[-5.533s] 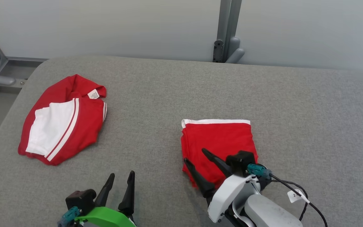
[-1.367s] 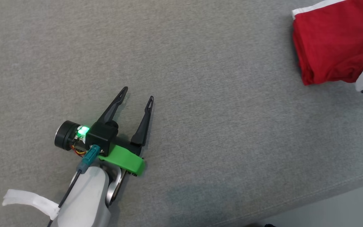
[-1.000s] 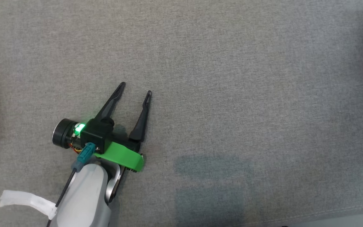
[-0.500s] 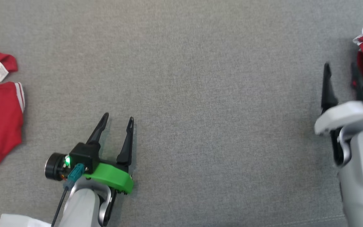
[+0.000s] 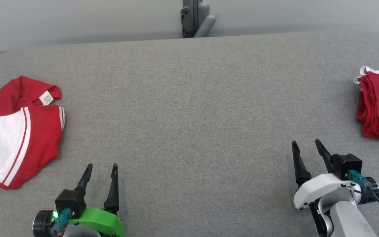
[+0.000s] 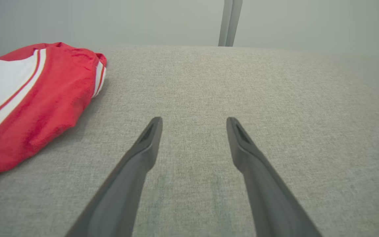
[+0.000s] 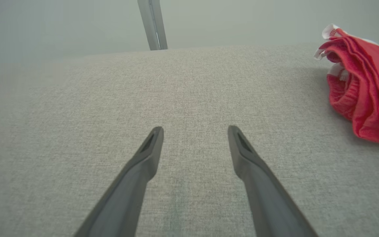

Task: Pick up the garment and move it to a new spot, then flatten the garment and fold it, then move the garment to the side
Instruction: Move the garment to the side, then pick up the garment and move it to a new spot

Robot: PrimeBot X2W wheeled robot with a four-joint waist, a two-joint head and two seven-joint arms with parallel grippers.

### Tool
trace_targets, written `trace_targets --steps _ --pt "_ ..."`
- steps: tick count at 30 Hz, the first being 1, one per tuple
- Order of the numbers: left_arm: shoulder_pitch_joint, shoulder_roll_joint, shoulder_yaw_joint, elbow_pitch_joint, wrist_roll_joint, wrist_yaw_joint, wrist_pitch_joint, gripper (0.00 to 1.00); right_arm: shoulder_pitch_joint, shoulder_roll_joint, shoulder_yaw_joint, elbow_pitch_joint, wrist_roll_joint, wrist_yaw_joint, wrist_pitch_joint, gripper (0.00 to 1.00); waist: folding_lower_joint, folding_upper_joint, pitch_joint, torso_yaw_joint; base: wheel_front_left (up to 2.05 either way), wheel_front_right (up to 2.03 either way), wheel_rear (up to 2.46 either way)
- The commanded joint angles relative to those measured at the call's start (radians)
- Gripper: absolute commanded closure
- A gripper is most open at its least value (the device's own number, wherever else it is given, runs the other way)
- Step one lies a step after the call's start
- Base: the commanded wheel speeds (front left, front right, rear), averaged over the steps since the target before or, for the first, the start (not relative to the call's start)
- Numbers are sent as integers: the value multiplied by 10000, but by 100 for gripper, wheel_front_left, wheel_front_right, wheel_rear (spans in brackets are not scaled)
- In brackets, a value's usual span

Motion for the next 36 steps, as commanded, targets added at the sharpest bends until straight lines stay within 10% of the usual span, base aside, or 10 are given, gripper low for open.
trace_targets --steps 1,24,36 --pt "343 21 138 -53 -35 39 2 0 249 39 59 -190 90 -17 -2 0 0 0 -892 349 0 0 0" --pt "967 29 793 -402 -115 94 2 0 1007 123 448 -1131 510 -16 -2 0 0 0 -1523 518 0 0 0" --pt "1053 28 1217 -40 90 334 2 0 968 125 1182 -960 704 -14 -2 0 0 0 -1403 3447 0 0 0"
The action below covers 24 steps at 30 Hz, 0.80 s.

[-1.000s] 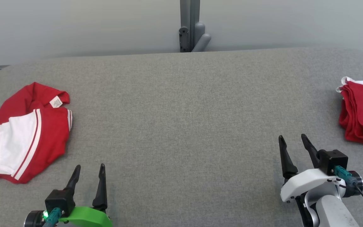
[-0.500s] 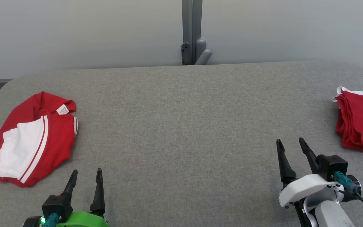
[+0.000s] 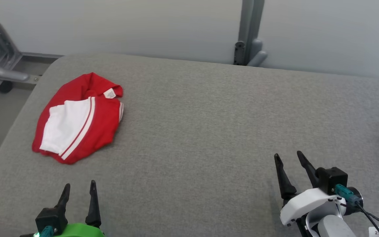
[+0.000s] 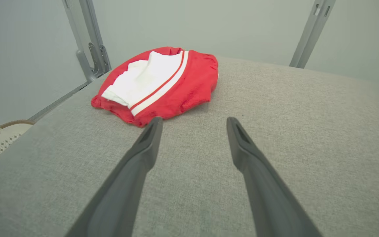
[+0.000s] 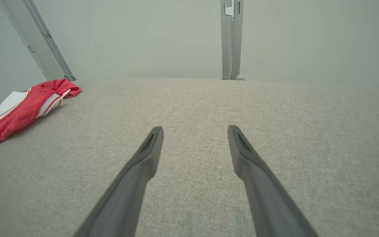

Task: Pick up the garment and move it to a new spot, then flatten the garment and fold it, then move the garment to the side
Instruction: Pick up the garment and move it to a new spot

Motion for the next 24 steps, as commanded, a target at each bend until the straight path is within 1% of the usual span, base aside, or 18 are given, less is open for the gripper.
trace_targets --steps 1,5,7,11,12,16,20,24 --pt "165 36 106 97 28 51 2 0 -50 -24 159 87 4 -11 -2 0 0 0 48 1700 0 0 0" --pt "287 38 309 214 40 77 2 0 -163 -30 588 271 47 -12 -2 0 0 0 41 2865 0 0 0" --pt "379 42 585 116 -73 162 2 0 -390 -22 955 380 138 -11 -2 0 0 0 187 3076 0 0 0" --pt "553 25 825 -43 -326 226 2 0 -738 -42 1442 617 275 -12 -2 0 0 0 391 3210 0 0 0" --pt "641 27 984 -112 -554 239 2 0 -935 -44 1681 778 364 -12 -2 0 0 0 457 3245 0 0 0" --pt "680 28 1030 -142 -739 167 2 0 -1141 -40 1836 912 391 -12 -2 0 0 0 519 3256 0 0 0" --pt "371 28 965 114 -752 -3 2 0 -1112 -84 1670 972 304 -12 -2 0 0 0 561 3203 0 0 0" --pt "-239 64 920 631 -684 -244 0 0 -886 -212 1270 796 157 -12 -2 0 0 0 687 3104 0 0 0"
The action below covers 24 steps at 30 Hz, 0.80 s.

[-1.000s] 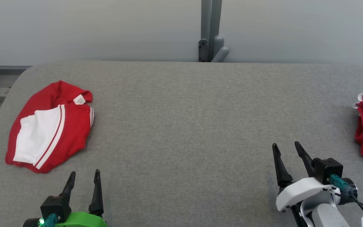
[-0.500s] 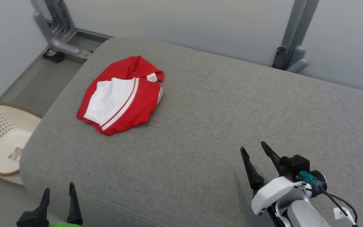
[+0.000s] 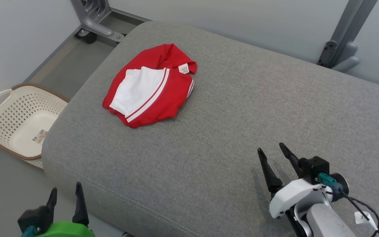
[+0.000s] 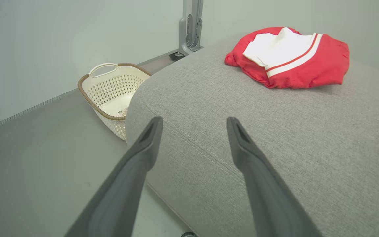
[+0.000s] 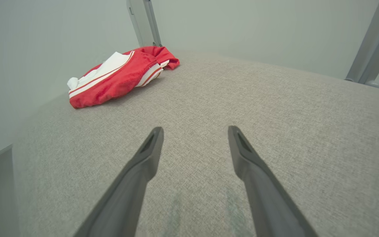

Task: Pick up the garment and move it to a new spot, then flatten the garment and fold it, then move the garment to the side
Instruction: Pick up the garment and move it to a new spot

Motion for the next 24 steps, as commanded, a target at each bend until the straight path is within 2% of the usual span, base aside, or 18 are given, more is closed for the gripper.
trace_targets --steps 1,7,16,21,24 --pt "-527 117 -54 259 10 -122 -1 0 187 -146 -200 -127 -127 -14 -2 0 0 0 127 -81 0 0 0" --pt "-2369 722 -358 1150 -614 -266 -1 0 -87 -615 -203 -513 -440 -14 -2 0 0 0 974 -905 0 0 0" --pt "-4979 2449 -2394 2719 -2851 -271 113 0 -759 -1388 -367 -1133 -545 -14 -2 0 0 0 2163 -2017 0 0 0" --pt "-5843 3107 -3444 3493 -4259 -268 532 0 -986 -1658 -445 -1470 -574 -14 -2 0 0 0 2740 -2599 0 0 0" --pt "-6279 3235 -4005 3948 -4875 -264 721 0 -1060 -1833 -544 -1613 -609 -14 -2 0 0 0 3096 -2830 0 0 0"
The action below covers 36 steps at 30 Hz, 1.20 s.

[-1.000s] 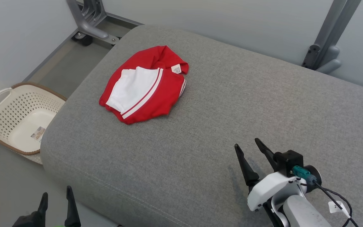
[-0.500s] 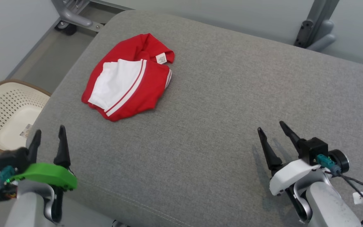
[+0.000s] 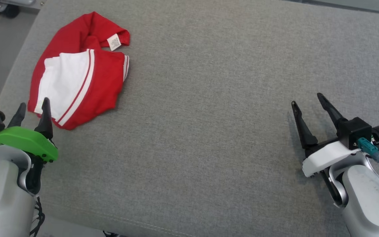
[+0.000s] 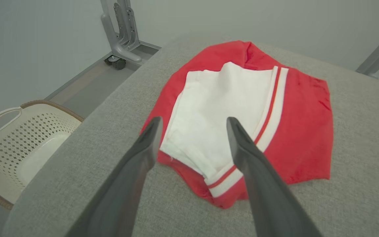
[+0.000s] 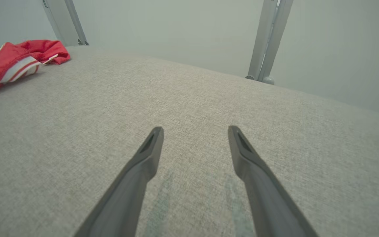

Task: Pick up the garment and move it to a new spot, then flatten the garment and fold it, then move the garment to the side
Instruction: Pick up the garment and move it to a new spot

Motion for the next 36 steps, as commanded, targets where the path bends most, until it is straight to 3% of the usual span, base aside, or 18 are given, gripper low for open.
trace_targets --steps 1,11,12,13,20,24,30,36 --pt "-355 97 -277 330 -341 0 117 0 -155 -113 -38 -98 -71 -14 -2 0 0 0 913 -827 0 0 0" --pt "-1220 -23 -1018 1859 -1320 1 115 0 -249 -345 -416 -305 -80 -14 -2 0 0 0 1568 -1436 0 0 0" --pt "-1284 -17 -1102 1969 -1373 1 63 55 -191 -355 -458 -309 -71 -14 -2 0 0 0 1570 -1463 0 0 0" --pt "-1338 10 -1185 2093 -1387 1 -34 100 -139 -343 -511 -310 -61 -14 -2 0 0 0 1563 -1488 0 0 0" --pt "-1741 430 -1584 2559 -852 -1 -624 100 49 13 -641 -122 -30 -14 -1 0 0 0 1085 -1628 0 0 0" --pt "-1737 740 -1146 667 594 118 -666 100 208 405 -656 43 68 -14 -1 0 0 0 417 -1640 0 0 0" --pt "-1082 66 -304 -2133 2243 205 -670 100 402 936 -581 274 184 -14 -1 0 0 0 -476 -2010 0 0 0" --pt "-663 -1192 -840 -3305 3077 62 -673 100 618 1289 -670 372 283 -14 -1 0 0 0 -966 -2804 0 0 0"
